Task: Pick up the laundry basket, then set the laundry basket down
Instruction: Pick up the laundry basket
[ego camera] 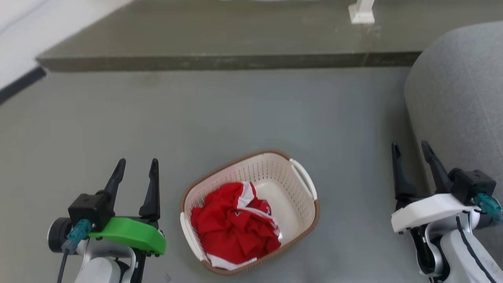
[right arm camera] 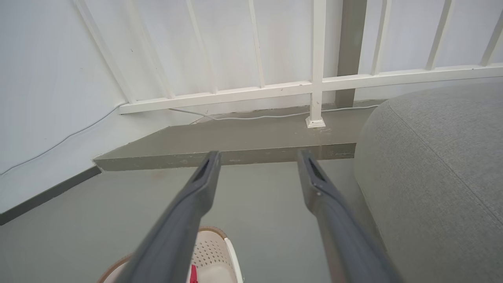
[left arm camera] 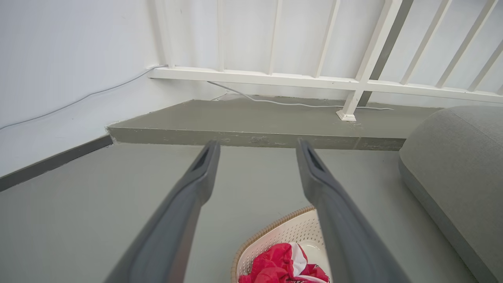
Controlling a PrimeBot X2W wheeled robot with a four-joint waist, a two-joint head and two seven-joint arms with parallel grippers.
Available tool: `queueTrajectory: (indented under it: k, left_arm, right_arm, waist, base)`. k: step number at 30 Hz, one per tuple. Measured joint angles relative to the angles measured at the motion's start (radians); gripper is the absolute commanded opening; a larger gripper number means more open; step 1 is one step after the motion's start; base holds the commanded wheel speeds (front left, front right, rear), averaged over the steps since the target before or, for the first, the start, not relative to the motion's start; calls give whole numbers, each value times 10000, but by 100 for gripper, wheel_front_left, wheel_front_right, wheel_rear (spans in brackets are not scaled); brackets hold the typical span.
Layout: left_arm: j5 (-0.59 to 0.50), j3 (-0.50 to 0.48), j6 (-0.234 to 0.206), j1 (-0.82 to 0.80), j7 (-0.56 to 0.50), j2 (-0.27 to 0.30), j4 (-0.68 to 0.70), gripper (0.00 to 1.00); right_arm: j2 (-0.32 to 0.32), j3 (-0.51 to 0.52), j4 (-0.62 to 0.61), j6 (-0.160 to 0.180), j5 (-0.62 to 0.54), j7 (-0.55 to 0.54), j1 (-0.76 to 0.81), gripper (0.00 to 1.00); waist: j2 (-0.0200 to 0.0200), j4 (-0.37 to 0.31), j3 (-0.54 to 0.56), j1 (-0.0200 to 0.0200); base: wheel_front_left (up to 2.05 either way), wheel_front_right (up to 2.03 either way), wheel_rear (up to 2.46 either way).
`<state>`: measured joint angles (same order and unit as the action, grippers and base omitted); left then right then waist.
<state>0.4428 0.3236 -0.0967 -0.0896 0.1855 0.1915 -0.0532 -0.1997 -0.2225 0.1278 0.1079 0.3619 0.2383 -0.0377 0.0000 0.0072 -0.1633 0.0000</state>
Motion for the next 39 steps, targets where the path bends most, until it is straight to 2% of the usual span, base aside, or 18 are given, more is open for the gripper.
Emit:
queueTrajectory:
  k: [14,24,27,39]
  left_arm:
    - [203,15,13,-618,-384,-125,-228,100]
    - [522,58,460,-1206,-995,-127,-1126,100]
    - [1068,35,619,-1349,-1315,-251,-1476,100]
    - [1647,-104,936,-2769,-2508,-268,-2913,100]
  right_arm:
    - [2,17,-466,8,-33,-4,-860,100]
    - [61,-8,-786,10,-113,-2,-1577,100]
    - [90,-17,-892,10,-130,-2,-1765,100]
    - [176,-113,-1319,10,-290,0,-2564,100]
  waist:
    - [0,116,-1850,0]
    - [0,61,-3266,0]
    - [0,15,-3693,0]
    - [0,-255,-5405,0]
  base:
    - [0,0,0]
    - [0,0,0]
    - [0,0,0]
    - [0,0,0]
